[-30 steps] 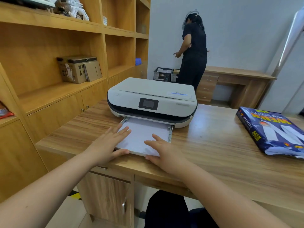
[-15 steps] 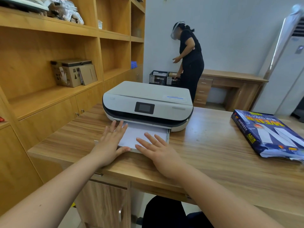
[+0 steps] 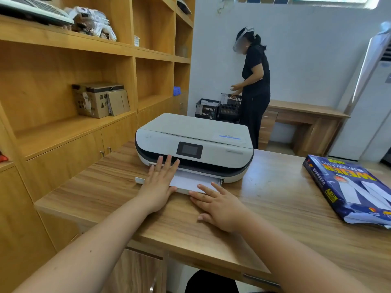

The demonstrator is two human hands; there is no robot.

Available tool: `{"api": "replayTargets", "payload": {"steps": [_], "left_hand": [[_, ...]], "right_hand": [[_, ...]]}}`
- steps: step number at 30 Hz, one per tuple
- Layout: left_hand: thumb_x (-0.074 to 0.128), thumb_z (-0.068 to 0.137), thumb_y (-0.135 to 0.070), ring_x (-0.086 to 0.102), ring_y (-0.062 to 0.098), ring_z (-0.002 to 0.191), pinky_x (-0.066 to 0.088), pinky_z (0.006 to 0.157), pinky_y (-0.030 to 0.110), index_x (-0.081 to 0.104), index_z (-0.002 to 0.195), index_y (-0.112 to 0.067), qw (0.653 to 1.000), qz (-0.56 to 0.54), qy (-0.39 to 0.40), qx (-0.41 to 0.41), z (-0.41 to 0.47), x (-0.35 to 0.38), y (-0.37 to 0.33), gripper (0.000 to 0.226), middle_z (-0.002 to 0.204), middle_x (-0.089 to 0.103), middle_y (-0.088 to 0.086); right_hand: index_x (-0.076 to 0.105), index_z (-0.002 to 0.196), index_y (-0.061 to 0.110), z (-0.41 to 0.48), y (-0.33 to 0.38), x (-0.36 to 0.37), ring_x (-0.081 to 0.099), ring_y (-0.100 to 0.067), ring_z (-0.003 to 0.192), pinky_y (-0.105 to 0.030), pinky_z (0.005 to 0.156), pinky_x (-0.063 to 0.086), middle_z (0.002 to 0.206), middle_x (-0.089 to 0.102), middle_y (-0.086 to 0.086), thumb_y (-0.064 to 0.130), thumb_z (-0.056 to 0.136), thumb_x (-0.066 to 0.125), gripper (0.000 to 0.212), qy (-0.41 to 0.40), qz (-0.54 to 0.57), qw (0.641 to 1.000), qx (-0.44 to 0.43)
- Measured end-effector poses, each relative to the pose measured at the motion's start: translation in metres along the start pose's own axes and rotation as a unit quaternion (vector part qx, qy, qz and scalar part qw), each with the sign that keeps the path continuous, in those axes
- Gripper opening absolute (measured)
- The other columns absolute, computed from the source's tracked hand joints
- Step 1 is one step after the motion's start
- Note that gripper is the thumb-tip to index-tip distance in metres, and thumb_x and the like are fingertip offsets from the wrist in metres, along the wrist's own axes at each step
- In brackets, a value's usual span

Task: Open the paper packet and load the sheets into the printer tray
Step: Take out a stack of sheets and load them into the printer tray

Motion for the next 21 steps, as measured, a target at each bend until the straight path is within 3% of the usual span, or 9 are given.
{"api": "replayTargets", "payload": {"steps": [6, 8, 11, 15, 18, 21], "left_hand": [[0.026, 0.103, -0.033, -0.058, 0.014, 0.118, -0.022, 0.111, 0.045, -0.025, 0.142, -0.035, 0.989, 0.122, 0.016, 0.084, -0.011, 0.005, 0.004, 0.064, 0.145, -0.042, -0.002], [0.014, 0.098, -0.045, -0.052, 0.015, 0.126, -0.024, 0.11, 0.044, -0.022, 0.143, -0.038, 0.988, 0.122, 0.024, 0.093, -0.015, 0.008, 0.007, 0.058, 0.148, -0.038, -0.004], [-0.005, 0.082, -0.059, -0.038, 0.02, 0.135, -0.022, 0.112, 0.043, -0.016, 0.146, -0.041, 0.986, 0.128, 0.051, 0.097, -0.015, 0.011, 0.011, 0.068, 0.153, -0.032, -0.006], [0.011, 0.091, -0.062, -0.03, 0.018, 0.139, -0.016, 0.115, 0.046, -0.012, 0.149, -0.04, 0.989, 0.091, 0.099, 0.066, -0.007, 0.012, 0.015, 0.066, 0.155, -0.026, -0.009], [0.004, 0.081, -0.075, -0.028, 0.018, 0.141, -0.014, 0.116, 0.047, -0.014, 0.148, -0.042, 0.989, 0.054, 0.13, 0.054, 0.002, 0.014, 0.013, 0.077, 0.156, -0.026, -0.008], [0.015, 0.092, -0.066, -0.028, 0.019, 0.141, -0.013, 0.116, 0.05, -0.016, 0.147, -0.043, 0.988, 0.038, 0.147, 0.039, 0.01, 0.018, 0.013, 0.067, 0.154, -0.03, -0.007]], "right_hand": [[0.012, 0.153, 0.024, 0.003, -0.011, 0.006, -0.017, -0.012, 0.143, -0.041, 0.117, -0.013, 0.159, 0.001, 0.015, 0.059, 0.095, 0.009, 0.067, -0.024, 0.026, 0.999, -0.003], [0.013, 0.153, 0.023, 0.007, -0.015, 0.007, -0.017, -0.012, 0.142, -0.04, 0.116, -0.018, 0.16, 0.003, 0.015, 0.061, 0.091, 0.002, 0.073, -0.031, 0.024, 0.999, -0.001], [0.009, 0.153, 0.025, 0.012, -0.02, 0.008, -0.021, -0.012, 0.141, -0.041, 0.113, -0.019, 0.159, -0.001, 0.016, 0.063, 0.087, -0.002, 0.077, -0.019, 0.018, 1.0, 0.007], [0.013, 0.153, 0.023, 0.02, -0.026, 0.012, -0.02, -0.016, 0.141, -0.043, 0.112, -0.017, 0.16, 0.005, 0.013, 0.064, 0.087, -0.001, 0.079, -0.04, 0.019, 0.999, 0.023], [0.01, 0.153, 0.022, 0.023, -0.027, 0.012, -0.022, -0.015, 0.141, -0.043, 0.111, -0.018, 0.16, 0.003, 0.011, 0.065, 0.084, -0.003, 0.082, -0.031, 0.021, 0.999, 0.04], [0.004, 0.152, 0.023, 0.026, -0.029, 0.01, -0.025, -0.013, 0.138, -0.042, 0.11, -0.022, 0.161, -0.001, 0.01, 0.067, 0.078, -0.011, 0.088, -0.018, 0.01, 0.998, 0.054]]}}
Point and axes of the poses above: each hand's wrist, its own z-axis towards the middle knuckle, its own x-axis out of the palm, y = z × x, the point moved 1 cm from there along z, towards the middle knuckle
